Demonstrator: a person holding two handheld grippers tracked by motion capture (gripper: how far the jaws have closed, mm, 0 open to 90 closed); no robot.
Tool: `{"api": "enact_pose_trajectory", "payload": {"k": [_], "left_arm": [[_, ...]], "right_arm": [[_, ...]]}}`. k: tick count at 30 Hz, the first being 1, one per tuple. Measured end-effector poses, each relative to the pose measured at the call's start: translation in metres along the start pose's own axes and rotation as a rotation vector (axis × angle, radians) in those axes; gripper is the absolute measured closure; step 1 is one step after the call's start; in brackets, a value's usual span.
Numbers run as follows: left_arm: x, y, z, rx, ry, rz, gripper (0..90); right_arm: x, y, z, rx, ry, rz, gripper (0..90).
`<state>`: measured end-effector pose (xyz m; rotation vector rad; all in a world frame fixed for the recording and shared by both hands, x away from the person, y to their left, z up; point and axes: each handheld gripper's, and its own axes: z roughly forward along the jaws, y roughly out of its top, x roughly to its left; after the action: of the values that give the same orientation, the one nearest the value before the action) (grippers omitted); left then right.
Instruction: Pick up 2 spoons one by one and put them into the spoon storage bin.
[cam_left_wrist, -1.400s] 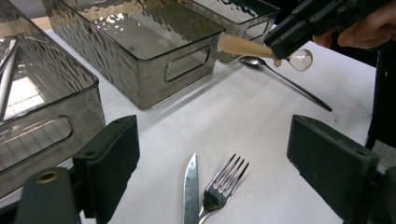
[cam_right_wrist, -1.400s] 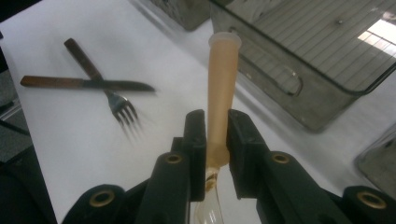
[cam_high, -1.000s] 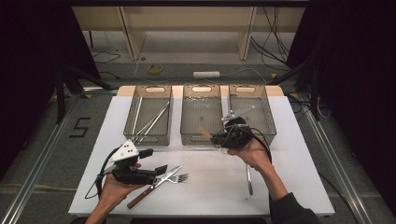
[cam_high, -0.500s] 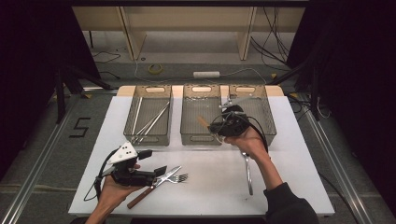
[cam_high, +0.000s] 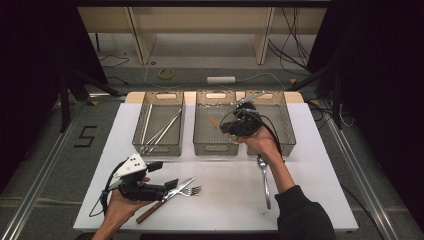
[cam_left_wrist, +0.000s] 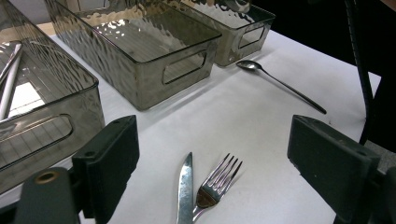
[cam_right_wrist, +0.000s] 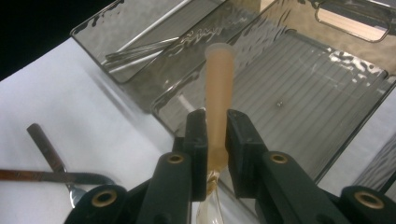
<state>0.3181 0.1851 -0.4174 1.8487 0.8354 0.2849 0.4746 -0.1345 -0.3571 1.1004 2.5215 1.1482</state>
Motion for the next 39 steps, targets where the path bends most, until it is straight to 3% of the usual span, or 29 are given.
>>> {"api": "enact_pose_trajectory", "payload": {"k": [9,19,39], "left_arm": [[-0.001,-0.001,-0.002,-0.002,-0.007,-0.004,16.0],[-0.001,-0.001,-0.003,-0.005,-0.012,-0.009,16.0],[-0.002,-0.001,-0.003,-0.005,-0.019,-0.007,16.0]], "right_arm": [[-0.005,0.014,0.013,0.001,-0.025,0.017,85.0],[-0.017,0.029,0.032,0.038,-0.07,0.051,85.8],[-0.019,0.033,0.067,0.023,-0.127,0.096,84.7]]}}
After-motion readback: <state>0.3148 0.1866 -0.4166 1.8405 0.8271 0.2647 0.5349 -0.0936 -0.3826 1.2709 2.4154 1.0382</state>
